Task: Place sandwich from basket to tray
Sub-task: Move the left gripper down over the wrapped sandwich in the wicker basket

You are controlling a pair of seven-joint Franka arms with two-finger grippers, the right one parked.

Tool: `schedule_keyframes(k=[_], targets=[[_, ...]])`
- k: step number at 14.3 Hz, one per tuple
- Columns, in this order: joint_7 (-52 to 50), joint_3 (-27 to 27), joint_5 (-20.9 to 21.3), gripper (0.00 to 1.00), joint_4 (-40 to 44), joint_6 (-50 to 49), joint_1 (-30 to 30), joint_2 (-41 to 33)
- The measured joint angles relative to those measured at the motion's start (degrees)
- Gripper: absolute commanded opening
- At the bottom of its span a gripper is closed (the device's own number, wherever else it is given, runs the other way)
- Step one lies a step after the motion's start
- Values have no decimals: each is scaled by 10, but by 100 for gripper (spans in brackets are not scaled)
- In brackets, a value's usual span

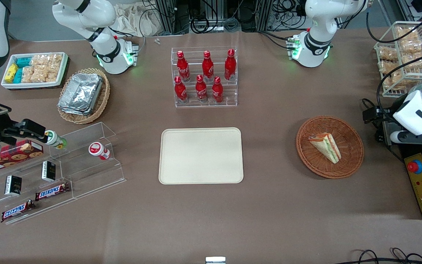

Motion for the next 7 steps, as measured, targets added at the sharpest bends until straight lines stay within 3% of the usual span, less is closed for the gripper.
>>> schedule_keyframes(k=[7], targets=[[-54,-1,-14,100,-152,128,0,-56]])
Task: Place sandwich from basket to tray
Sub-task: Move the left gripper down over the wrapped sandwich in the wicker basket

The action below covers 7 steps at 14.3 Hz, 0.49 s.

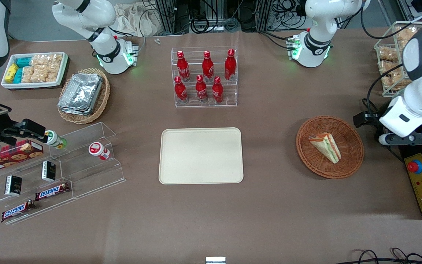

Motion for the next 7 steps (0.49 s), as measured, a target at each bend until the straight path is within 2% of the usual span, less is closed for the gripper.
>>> schedule_keyframes(k=[7], targets=[[-121,0,-44,99,-159,141,0,-11]])
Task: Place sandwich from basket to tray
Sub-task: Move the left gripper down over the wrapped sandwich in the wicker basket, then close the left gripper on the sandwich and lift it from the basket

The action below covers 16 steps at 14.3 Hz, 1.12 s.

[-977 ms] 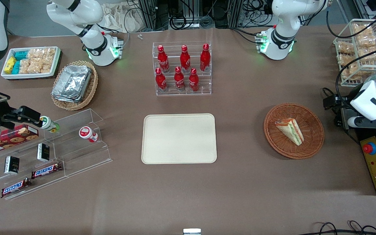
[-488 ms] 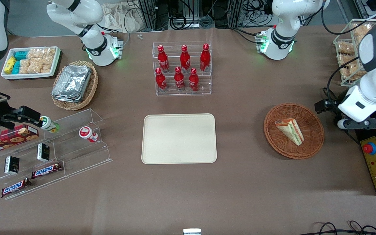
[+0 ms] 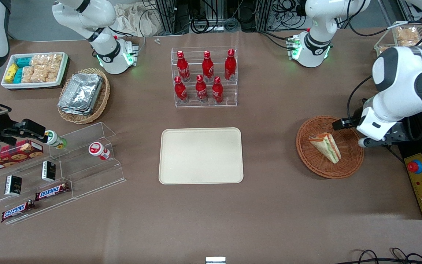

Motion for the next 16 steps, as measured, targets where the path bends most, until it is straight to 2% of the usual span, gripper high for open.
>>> schedule_keyframes(k=[9,16], targets=[[-207,1,-5,99,-89,159,2,29],[-245,2,-5,95,-111,238,2,75]])
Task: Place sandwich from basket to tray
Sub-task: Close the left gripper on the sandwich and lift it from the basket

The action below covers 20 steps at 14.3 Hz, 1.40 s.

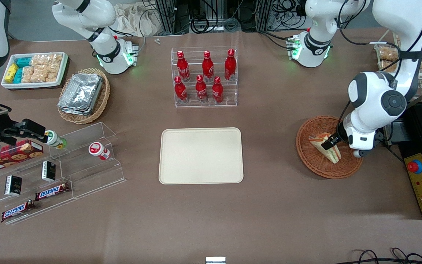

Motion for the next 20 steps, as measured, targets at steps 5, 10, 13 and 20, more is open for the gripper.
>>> schedule_keyframes(k=[5,10,13,20], targets=[[-7,0,0,73,-7,18,0,19],[-18,0,0,7,-13,27,0,20],[-18,0,0,0,-8,13,0,9],[-17,-4,5,0,208,-331,0,-24]])
